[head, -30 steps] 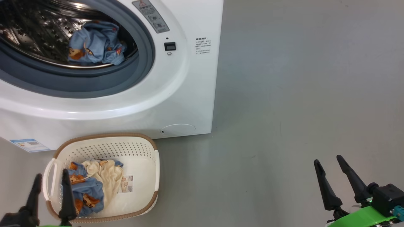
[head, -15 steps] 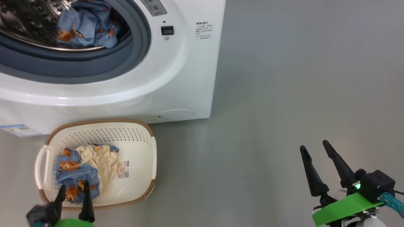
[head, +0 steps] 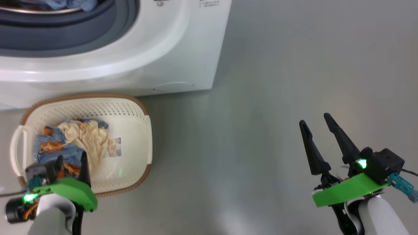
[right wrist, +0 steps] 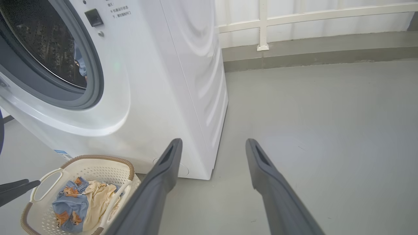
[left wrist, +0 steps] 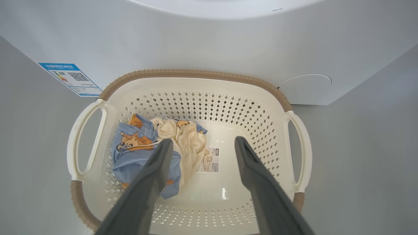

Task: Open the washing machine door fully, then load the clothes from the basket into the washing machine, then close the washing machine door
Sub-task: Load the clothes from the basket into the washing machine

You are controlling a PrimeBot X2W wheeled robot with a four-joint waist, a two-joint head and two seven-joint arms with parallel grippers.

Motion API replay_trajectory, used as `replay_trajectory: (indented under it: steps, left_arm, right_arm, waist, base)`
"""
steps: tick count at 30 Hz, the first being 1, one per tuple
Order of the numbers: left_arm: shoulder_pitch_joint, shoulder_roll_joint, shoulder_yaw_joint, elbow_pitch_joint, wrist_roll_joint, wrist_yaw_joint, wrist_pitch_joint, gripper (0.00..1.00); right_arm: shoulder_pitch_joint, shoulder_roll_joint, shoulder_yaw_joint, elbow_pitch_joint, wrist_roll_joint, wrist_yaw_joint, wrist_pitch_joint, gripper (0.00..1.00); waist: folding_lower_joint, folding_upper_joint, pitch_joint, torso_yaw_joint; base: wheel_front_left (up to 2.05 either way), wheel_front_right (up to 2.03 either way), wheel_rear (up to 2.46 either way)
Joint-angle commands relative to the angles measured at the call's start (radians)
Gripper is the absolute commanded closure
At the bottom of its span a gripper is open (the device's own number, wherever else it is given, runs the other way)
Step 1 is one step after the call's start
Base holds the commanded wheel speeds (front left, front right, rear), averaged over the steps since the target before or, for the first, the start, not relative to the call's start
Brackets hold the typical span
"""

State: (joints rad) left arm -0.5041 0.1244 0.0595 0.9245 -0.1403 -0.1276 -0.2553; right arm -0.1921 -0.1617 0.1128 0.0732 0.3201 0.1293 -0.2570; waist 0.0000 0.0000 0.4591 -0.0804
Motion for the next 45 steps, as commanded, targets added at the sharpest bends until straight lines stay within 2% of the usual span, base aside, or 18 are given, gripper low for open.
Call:
replay_trajectory:
  steps: [1,10,15,25,45]
  left_arm:
    - [-0.040,0.043,0.017,0.030,0.017,0.004,-0.006,0.00]
    - [-0.234,0.097,-0.017,0.266,0.045,0.015,-0.005,0.00]
    - [-0.305,0.120,-0.034,0.329,0.051,0.018,0.035,0.00]
    - [-0.369,0.159,-0.044,0.361,0.041,0.036,0.170,0.00]
    - [-0.458,0.203,-0.060,0.366,0.018,0.067,0.222,0.00]
  right_arm:
    - [-0.014,-0.003,0.024,-0.026,-0.003,0.001,-0.005,0.00]
    - [-0.068,0.003,0.038,-0.035,-0.008,0.001,-0.005,0.00]
    - [-0.091,0.004,0.044,-0.041,-0.011,0.001,-0.005,0.00]
    - [-0.123,0.003,0.047,-0.056,-0.015,0.001,-0.005,0.00]
    - [-0.153,0.004,0.061,-0.091,-0.026,0.001,-0.005,0.00]
  waist:
    - [0.0000,0.0000,0.074,-0.008]
    - [0.0000,0.0000,0.175,-0.019]
    - [0.0000,0.0000,0.224,-0.025]
    - [0.0000,0.0000,0.305,-0.036]
    - [0.0000,0.0000,0.422,-0.051]
  base:
    - [0.00,0.00,0.00]
    - [0.00,0.00,0.00]
    - [0.00,0.00,0.00]
    - [0.00,0.00,0.00]
    - [0.00,0.00,0.00]
